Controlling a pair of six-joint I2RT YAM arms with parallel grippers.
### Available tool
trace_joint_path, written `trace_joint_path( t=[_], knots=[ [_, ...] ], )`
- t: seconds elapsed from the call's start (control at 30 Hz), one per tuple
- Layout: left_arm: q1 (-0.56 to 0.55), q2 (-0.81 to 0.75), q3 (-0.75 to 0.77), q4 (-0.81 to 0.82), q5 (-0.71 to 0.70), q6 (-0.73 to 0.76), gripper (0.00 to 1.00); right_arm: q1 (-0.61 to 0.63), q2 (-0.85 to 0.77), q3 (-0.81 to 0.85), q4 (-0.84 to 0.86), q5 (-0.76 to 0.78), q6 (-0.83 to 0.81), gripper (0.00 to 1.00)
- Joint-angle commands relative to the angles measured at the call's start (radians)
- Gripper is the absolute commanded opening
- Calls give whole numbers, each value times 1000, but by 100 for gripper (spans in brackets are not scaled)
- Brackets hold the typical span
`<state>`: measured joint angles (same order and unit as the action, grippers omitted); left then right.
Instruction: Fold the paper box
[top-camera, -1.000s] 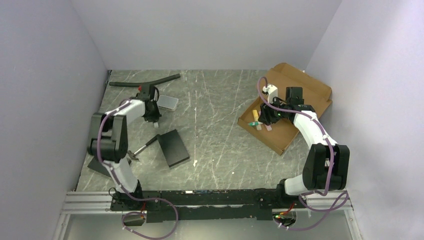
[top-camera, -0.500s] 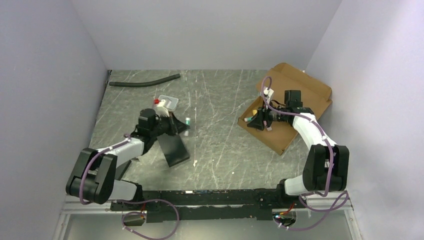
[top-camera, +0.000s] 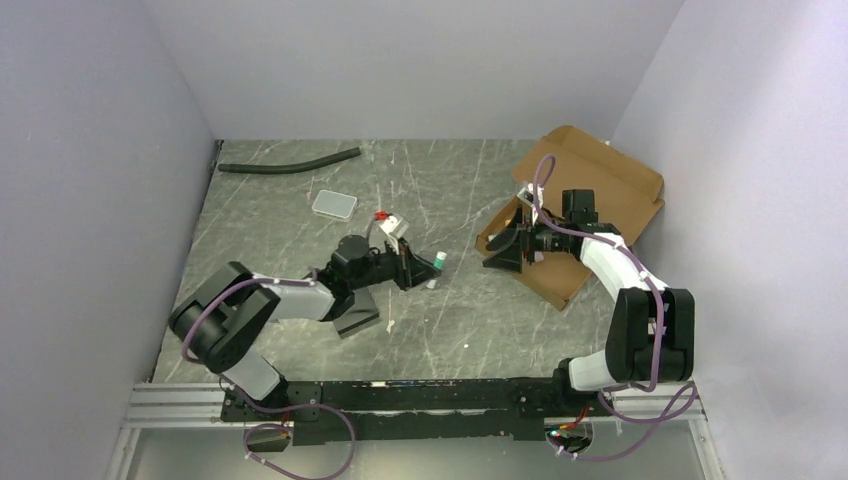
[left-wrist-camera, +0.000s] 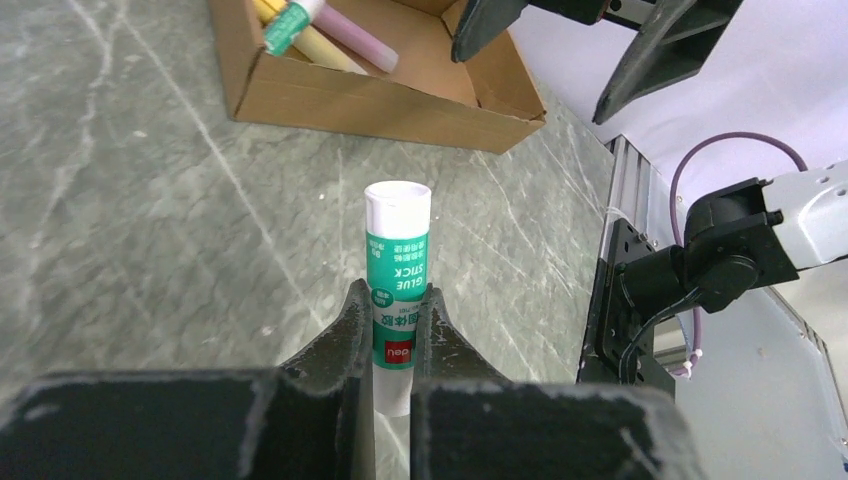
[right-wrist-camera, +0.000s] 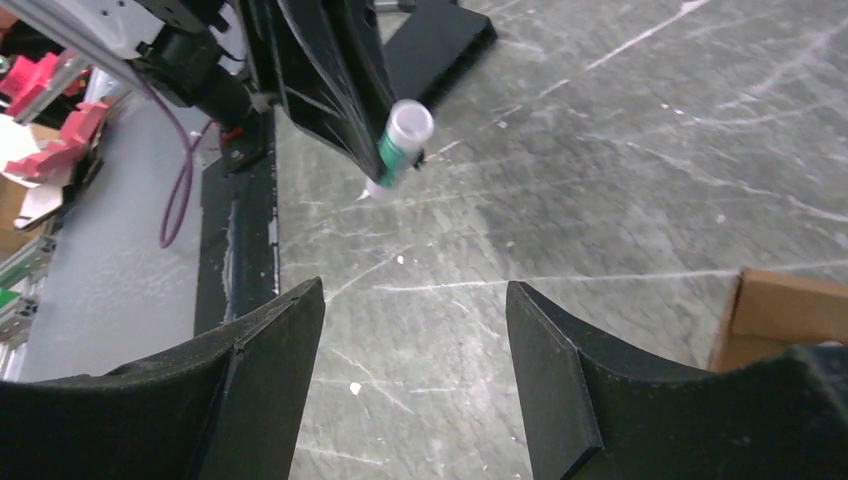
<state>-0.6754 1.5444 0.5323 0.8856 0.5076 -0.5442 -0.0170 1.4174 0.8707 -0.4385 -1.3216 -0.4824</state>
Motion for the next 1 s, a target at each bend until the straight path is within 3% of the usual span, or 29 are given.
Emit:
trace_joint_path(
  t=[0.0,0.47,0.57,0.83,0.9,0.97],
  knots=[
    [-72,72,82,129,-70,3,0,34,-14,-16,94,-98,38,71],
    [-184,175,190,121,-113,37,0,123,7,-46,252,-32,239,68],
    [-194,185,198,127,-116,36,0,137,13,-54,292,-29,285,57],
    [-202,172,192,109,-147,43,0,152,38,-24,242,-14,263,15],
    [-201,168,189,105,-151,43,0,152,35,-23,241,-11,264,15],
    [-201,165,186,104,-156,42,0,152,36,-25,239,-9,271,29]
  ],
)
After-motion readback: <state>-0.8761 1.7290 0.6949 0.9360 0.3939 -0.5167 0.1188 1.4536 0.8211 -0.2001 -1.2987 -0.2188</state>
